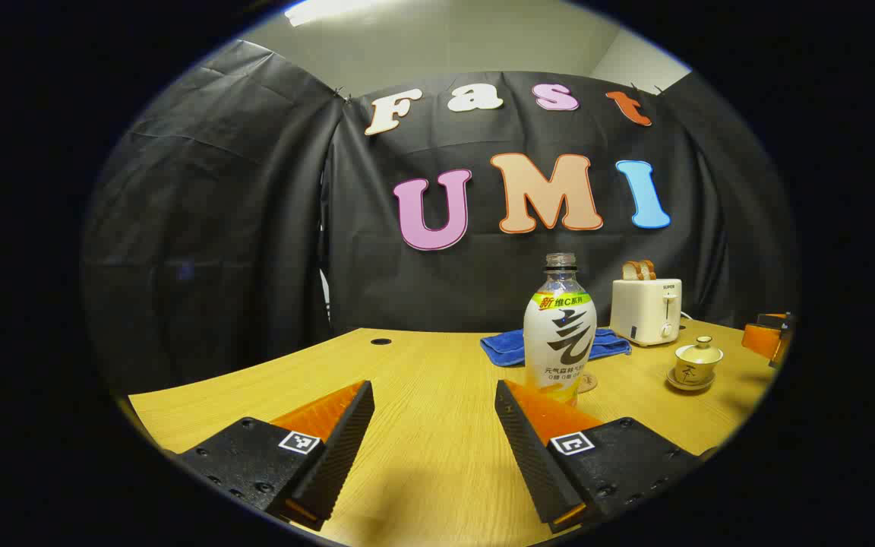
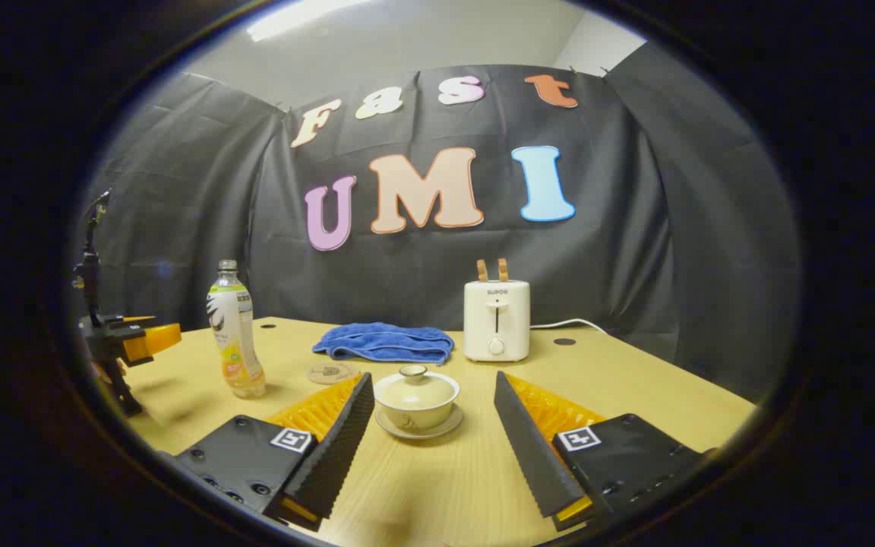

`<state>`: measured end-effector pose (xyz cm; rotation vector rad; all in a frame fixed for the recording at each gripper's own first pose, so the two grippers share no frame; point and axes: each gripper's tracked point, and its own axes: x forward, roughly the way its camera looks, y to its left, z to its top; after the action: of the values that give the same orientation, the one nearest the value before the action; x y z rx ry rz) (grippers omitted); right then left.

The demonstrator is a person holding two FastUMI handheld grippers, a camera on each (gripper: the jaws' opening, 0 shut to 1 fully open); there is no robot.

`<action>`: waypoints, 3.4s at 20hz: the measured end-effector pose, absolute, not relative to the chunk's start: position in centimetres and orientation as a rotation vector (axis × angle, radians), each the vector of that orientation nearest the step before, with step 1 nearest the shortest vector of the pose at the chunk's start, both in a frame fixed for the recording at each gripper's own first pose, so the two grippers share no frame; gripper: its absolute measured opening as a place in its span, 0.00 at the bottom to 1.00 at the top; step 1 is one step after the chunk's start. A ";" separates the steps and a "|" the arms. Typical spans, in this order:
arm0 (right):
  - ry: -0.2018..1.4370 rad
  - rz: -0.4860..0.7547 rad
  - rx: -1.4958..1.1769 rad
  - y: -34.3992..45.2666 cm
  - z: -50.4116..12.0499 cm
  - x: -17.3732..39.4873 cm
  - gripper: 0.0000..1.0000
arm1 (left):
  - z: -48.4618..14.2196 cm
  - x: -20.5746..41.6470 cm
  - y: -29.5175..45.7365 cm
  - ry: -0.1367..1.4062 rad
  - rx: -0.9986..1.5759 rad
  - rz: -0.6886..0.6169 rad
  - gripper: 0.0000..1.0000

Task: Open the teacup lid with one hand, grasp the water bottle and pour water into the teacup with the other hand; after pouring, place the water bottle on the coaster and then close the teacup lid.

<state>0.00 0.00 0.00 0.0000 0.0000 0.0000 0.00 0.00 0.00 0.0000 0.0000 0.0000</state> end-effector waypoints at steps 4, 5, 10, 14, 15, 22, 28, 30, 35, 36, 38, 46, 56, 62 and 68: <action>0.005 0.029 0.000 0.4 0.1 -0.2 1.00 | 0.0 0.0 0.0 0.000 0.000 0.000 0.94; 0.005 0.030 0.000 0.4 0.2 -0.2 1.00 | 0.0 0.0 0.0 0.000 0.000 0.001 0.94; 0.005 0.030 0.000 0.4 0.2 -0.3 1.00 | 0.0 -0.1 0.0 0.000 0.000 0.000 0.94; 0.006 0.031 0.001 0.5 0.2 -0.1 1.00 | 0.0 0.0 0.0 0.000 0.000 0.000 0.94; 0.006 0.031 0.001 0.5 0.2 -0.1 1.00 | 0.0 -0.1 0.0 0.000 0.000 0.000 0.94; 0.006 0.036 0.001 0.6 0.1 -0.1 1.00 | 0.0 -0.1 -0.1 0.000 0.000 -0.003 0.94; 0.009 0.057 0.003 1.1 0.1 0.2 1.00 | 0.1 -0.1 -0.2 0.000 0.000 -0.008 0.94; 0.010 0.068 0.003 1.4 0.0 0.8 1.00 | 0.1 -0.1 -0.2 0.000 0.000 -0.008 0.94; 0.012 0.084 0.004 2.2 -0.1 3.2 1.00 | 0.0 -0.2 -0.2 0.000 0.000 -0.008 0.94; 0.013 0.078 0.004 2.3 -0.2 3.8 1.00 | 0.1 -0.2 -0.2 0.000 0.000 -0.008 0.94; 0.024 0.072 0.003 2.5 -0.5 5.3 1.00 | 0.1 -0.1 -0.3 0.000 0.000 -0.008 0.94; 0.100 0.061 -0.005 3.1 -1.7 9.1 0.99 | 0.1 -0.2 -0.3 0.000 -0.001 -0.007 0.96; 0.166 0.036 -0.027 3.1 -2.8 11.4 0.39 | 0.0 -0.1 -0.4 0.000 -0.001 -0.006 0.94; 0.145 0.034 -0.040 3.1 -2.4 11.2 0.36 | -0.1 -0.2 -0.5 0.000 -0.002 -0.006 0.94; 0.050 0.038 -0.006 2.7 -1.1 9.6 0.35 | 0.0 -0.2 -0.6 -0.001 -0.002 -0.009 0.94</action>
<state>9.62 2.74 -1.08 -0.0063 0.0504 0.0379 -0.16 -0.58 -0.03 -0.0020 -0.0008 -0.0090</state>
